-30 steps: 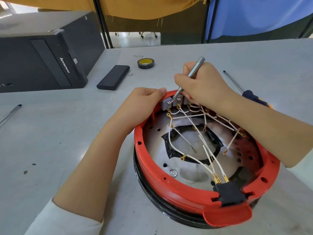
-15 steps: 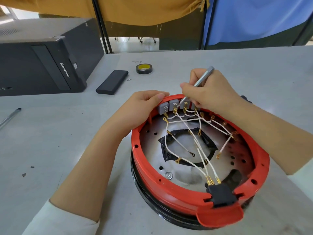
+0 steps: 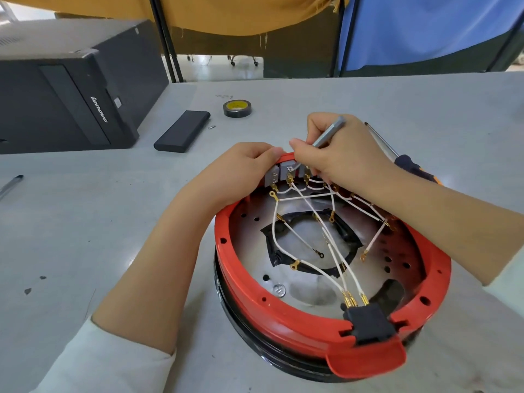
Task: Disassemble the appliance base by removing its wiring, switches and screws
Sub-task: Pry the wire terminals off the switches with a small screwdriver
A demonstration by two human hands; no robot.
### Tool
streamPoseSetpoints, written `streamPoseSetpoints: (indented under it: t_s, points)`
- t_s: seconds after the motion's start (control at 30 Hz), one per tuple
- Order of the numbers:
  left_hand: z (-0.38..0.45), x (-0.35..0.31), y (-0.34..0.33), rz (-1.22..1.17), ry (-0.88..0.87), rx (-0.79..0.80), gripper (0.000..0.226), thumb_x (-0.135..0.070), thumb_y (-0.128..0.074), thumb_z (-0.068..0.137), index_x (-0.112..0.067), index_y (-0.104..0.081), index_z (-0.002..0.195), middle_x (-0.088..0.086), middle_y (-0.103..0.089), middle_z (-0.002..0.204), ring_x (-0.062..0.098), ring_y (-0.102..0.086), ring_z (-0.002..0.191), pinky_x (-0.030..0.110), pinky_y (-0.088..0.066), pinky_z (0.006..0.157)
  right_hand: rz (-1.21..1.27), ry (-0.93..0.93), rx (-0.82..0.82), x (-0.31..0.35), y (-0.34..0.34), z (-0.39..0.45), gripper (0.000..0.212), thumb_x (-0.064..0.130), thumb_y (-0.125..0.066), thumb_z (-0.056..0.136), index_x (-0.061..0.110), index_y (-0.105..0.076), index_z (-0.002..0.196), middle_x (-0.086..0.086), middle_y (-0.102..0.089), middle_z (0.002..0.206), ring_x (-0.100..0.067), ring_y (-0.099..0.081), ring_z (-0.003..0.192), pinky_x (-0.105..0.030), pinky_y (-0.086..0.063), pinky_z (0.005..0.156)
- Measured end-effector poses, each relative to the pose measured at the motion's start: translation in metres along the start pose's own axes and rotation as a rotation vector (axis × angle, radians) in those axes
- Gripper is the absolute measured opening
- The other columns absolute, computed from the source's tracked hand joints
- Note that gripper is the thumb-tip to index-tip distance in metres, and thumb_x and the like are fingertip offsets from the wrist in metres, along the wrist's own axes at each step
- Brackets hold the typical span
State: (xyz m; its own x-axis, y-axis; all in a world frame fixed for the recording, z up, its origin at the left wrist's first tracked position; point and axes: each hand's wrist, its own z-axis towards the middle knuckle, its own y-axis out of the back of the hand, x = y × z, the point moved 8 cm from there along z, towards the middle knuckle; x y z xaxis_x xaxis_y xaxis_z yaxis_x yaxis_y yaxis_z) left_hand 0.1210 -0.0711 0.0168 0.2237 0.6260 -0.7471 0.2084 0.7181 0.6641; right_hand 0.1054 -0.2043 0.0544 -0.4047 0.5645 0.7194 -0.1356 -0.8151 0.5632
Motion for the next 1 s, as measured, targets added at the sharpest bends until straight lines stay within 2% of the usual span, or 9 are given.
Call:
streamPoseSetpoints:
  t_s: [0.07,0.17,0.27,0.37,0.5,0.67,0.8,0.87,1.0]
  points:
    - [0.000,-0.001,-0.001,0.012,-0.003,0.005,0.037,-0.044,-0.039,0.098,-0.019,-0.067,0.104,0.015,-0.065,0.109,0.028,-0.060,0.095,0.031,-0.043,0.079,0.028,-0.047,0.034,-0.002,-0.002,0.003,0.033,0.017,-0.062,0.087,0.012,-0.042,0.061,-0.004,-0.051,0.047,-0.006,-0.043,0.029,-0.015,-0.034,0.035]
    - [-0.001,-0.002,0.000,0.015,-0.006,0.013,0.039,-0.043,-0.039,0.098,-0.016,-0.066,0.103,0.018,-0.064,0.106,0.022,-0.055,0.080,0.031,-0.043,0.075,0.012,-0.144,0.103,-0.006,-0.005,0.013,0.031,0.014,-0.059,0.084,0.013,-0.041,0.059,-0.003,-0.051,0.041,-0.011,-0.040,0.027,-0.020,-0.036,0.036]
    - [-0.001,-0.003,0.000,0.011,-0.007,0.007,0.038,-0.042,-0.039,0.098,-0.018,-0.067,0.103,0.016,-0.065,0.104,0.024,-0.059,0.084,0.037,-0.047,0.082,0.009,-0.184,0.119,-0.008,-0.007,0.017,0.030,0.011,-0.056,0.082,0.013,-0.040,0.057,-0.004,-0.050,0.041,-0.016,-0.037,0.027,-0.023,-0.035,0.039]
    - [-0.001,-0.002,0.000,0.002,-0.017,0.007,0.040,-0.042,-0.039,0.098,-0.013,-0.066,0.103,0.021,-0.063,0.105,0.017,-0.051,0.077,0.034,-0.045,0.076,-0.044,-0.081,0.003,-0.004,-0.002,0.010,0.029,0.016,-0.059,0.085,0.011,-0.042,0.061,-0.005,-0.050,0.046,-0.009,-0.043,0.030,-0.019,-0.036,0.037]
    - [-0.001,-0.001,-0.001,-0.013,-0.023,0.012,0.040,-0.044,-0.039,0.098,-0.016,-0.066,0.104,0.021,-0.063,0.109,0.014,-0.050,0.079,0.030,-0.039,0.071,-0.123,0.049,-0.063,0.005,0.001,0.006,0.031,0.019,-0.060,0.085,0.009,-0.044,0.061,-0.004,-0.045,0.051,-0.018,-0.051,0.049,-0.025,-0.039,0.049]
    - [-0.003,-0.002,0.000,-0.012,-0.018,0.008,0.035,-0.044,-0.038,0.098,-0.025,-0.068,0.101,0.017,-0.065,0.105,0.029,-0.061,0.086,0.034,-0.048,0.076,-0.044,-0.063,0.008,-0.004,-0.005,0.012,0.030,0.016,-0.058,0.087,0.010,-0.044,0.061,-0.001,-0.050,0.042,-0.007,-0.045,0.031,-0.012,-0.035,0.037]
    - [-0.003,-0.003,-0.001,-0.022,-0.013,0.011,0.035,-0.042,-0.039,0.098,-0.022,-0.068,0.100,0.018,-0.065,0.103,0.020,-0.055,0.080,0.034,-0.046,0.077,-0.010,-0.180,0.078,-0.011,-0.007,0.019,0.031,0.013,-0.056,0.085,0.012,-0.044,0.057,-0.001,-0.050,0.040,-0.010,-0.037,0.025,-0.016,-0.032,0.033]
    - [-0.004,-0.004,-0.001,-0.008,-0.008,0.011,0.035,-0.042,-0.039,0.098,-0.022,-0.068,0.100,0.018,-0.065,0.103,0.027,-0.058,0.083,0.039,-0.047,0.082,-0.034,-0.223,0.117,-0.013,-0.010,0.022,0.028,0.013,-0.056,0.083,0.012,-0.046,0.057,-0.004,-0.052,0.044,-0.010,-0.037,0.025,-0.016,-0.032,0.033]
    - [-0.005,-0.004,0.000,0.016,-0.007,0.007,0.035,-0.043,-0.038,0.098,-0.026,-0.068,0.101,0.017,-0.066,0.103,0.033,-0.060,0.096,0.041,-0.049,0.083,-0.073,-0.139,0.059,-0.009,-0.008,0.018,0.030,0.016,-0.056,0.084,0.012,-0.045,0.056,0.000,-0.051,0.042,-0.007,-0.040,0.025,-0.014,-0.032,0.034]
